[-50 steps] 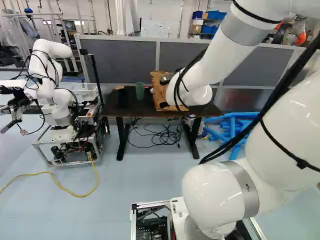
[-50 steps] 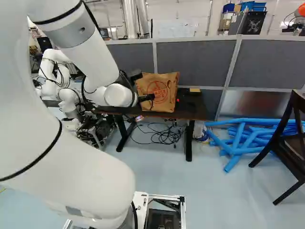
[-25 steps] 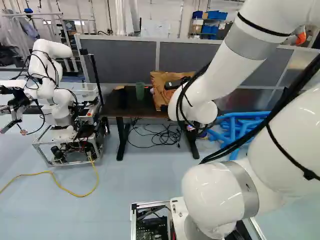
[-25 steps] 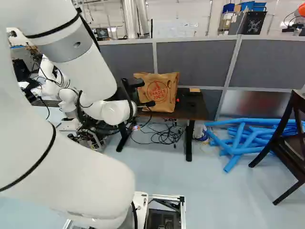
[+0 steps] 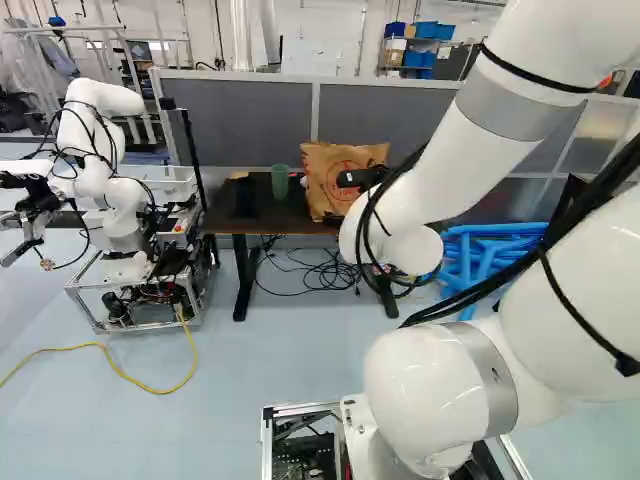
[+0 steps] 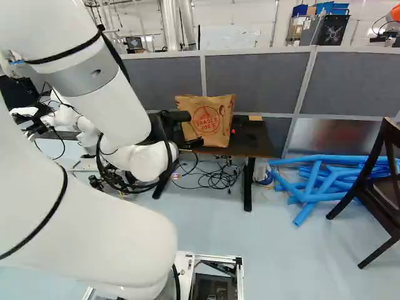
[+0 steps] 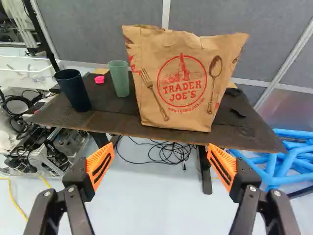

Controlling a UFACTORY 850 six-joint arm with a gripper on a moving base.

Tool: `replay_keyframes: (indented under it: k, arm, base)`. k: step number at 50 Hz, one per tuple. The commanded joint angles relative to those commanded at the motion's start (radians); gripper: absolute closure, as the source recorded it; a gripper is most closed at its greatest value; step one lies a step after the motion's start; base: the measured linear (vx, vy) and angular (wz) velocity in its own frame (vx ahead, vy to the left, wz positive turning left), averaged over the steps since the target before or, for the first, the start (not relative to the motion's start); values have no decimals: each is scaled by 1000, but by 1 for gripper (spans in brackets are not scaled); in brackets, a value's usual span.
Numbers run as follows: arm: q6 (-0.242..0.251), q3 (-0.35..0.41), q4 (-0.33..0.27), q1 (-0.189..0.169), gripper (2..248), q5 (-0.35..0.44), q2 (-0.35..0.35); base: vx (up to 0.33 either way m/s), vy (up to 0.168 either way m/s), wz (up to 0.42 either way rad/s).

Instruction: Pick up the bag on the ground and place it on the table

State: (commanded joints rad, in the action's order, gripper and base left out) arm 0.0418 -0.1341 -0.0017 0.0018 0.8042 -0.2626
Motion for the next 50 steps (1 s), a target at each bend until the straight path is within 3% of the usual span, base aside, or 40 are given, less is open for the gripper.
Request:
replay_keyframes:
  k: [23, 50]
  arm:
    - [-37, 42, 1, -2, 3, 61, -15]
    - [-42, 47, 2, -2, 3, 68, -17]
  base:
    - [0, 0, 0]
    - [0, 0, 0]
